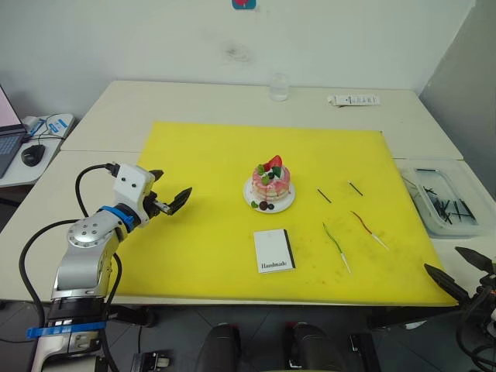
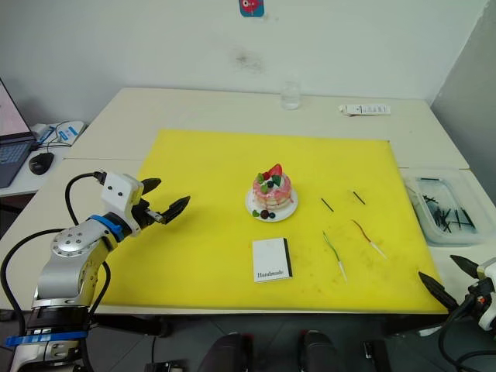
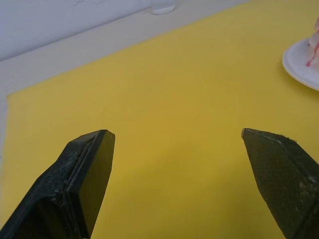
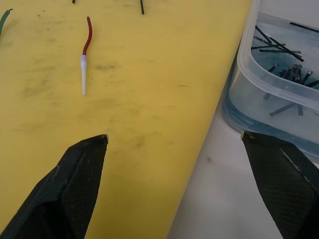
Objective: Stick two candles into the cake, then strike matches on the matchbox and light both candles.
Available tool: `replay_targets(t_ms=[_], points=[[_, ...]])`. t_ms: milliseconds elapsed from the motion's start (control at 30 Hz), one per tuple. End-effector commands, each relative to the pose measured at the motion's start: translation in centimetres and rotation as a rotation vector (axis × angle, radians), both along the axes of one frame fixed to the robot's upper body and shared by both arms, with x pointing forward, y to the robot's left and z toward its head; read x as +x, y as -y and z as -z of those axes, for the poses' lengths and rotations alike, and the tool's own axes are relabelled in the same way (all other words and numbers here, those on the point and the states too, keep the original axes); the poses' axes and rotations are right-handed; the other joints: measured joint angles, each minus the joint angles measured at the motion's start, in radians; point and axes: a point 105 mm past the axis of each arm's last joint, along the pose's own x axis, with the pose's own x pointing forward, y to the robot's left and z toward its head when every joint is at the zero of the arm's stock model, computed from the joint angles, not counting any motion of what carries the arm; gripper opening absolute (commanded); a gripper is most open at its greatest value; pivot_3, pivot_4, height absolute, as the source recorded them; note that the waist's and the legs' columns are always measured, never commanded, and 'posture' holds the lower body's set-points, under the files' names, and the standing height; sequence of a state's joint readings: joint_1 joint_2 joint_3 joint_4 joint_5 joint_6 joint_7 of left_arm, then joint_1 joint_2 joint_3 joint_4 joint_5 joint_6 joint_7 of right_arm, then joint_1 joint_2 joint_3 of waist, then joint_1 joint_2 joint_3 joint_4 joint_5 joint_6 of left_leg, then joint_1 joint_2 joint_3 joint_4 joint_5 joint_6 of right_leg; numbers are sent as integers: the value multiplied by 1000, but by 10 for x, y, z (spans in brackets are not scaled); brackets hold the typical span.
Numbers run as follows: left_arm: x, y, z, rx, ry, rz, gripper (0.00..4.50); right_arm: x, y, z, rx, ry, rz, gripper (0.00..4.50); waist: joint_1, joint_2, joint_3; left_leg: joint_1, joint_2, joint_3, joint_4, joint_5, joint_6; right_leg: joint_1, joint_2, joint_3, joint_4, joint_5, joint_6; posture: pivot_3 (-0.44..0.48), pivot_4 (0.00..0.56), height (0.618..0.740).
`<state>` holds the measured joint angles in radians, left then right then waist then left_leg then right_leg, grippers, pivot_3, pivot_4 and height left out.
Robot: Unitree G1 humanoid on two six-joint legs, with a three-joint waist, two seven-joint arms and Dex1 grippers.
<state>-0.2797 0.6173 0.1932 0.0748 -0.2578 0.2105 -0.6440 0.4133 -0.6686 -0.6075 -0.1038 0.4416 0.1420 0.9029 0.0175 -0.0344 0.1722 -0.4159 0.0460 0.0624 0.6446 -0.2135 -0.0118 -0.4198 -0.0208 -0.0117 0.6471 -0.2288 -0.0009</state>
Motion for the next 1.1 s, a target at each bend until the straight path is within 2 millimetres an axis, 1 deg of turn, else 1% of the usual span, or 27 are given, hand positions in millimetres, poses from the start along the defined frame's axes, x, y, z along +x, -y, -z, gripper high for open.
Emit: replay_targets(t_ms=[33,133,267,567,733,800,867,933,1033,1067,1100], points=[[3,-7,-4,60,21,-20,4500,2,2,-10,-34,32,-6,4476,0,0,0,0,0,0,0,0,0,0,0,0,0,0,0,0,150,740],[5,-13,-5,76,38,-35,4500,3,0,-12,-31,39,-9,4476,0,0,0,0,0,0,0,0,0,0,0,0,0,0,0,0,150,740],[5,-15,-5,76,42,-27,4500,3,-2,-12,-31,38,-13,4476,0,0,0,0,0,0,0,0,0,0,0,0,0,0,0,0,150,740],[2,-7,-5,61,36,23,4500,6,-10,-19,-30,39,-49,4476,0,0,0,0,0,0,0,0,0,0,0,0,1,0,0,0,150,740],[1,-4,-8,56,39,37,4500,10,-19,-23,-21,46,-73,4476,0,0,0,0,0,0,0,0,0,0,0,0,1,0,0,0,150,740],[-1,0,-10,57,35,66,4500,12,-27,-26,-14,48,-103,4476,0,0,0,0,0,0,0,0,0,0,0,0,1,0,1,0,150,740],[-8,10,-14,44,34,132,4500,14,-37,-28,4,47,-137,4476,0,0,0,0,0,0,0,0,0,0,0,0,0,0,1,0,150,740],[-28,39,-16,39,14,295,4500,17,-52,-26,31,35,-185,4476,-3,0,0,0,0,0,0,0,0,0,0,0,0,0,1,0,150,740],[-49,70,-22,8,-14,438,4500,22,-61,-24,50,26,-205,4476,-9,0,0,0,0,1,0,0,0,0,0,1,0,0,0,0,150,740],[-61,90,-25,-6,-30,524,4500,25,-65,-20,58,20,-214,4476,-9,0,0,0,0,1,0,0,0,0,-1,1,0,0,0,0,150,740],[-70,104,-27,-15,-45,587,4500,27,-68,-18,63,16,-221,4476,-9,0,0,0,0,0,0,0,0,0,-1,1,0,0,0,0,150,740]])
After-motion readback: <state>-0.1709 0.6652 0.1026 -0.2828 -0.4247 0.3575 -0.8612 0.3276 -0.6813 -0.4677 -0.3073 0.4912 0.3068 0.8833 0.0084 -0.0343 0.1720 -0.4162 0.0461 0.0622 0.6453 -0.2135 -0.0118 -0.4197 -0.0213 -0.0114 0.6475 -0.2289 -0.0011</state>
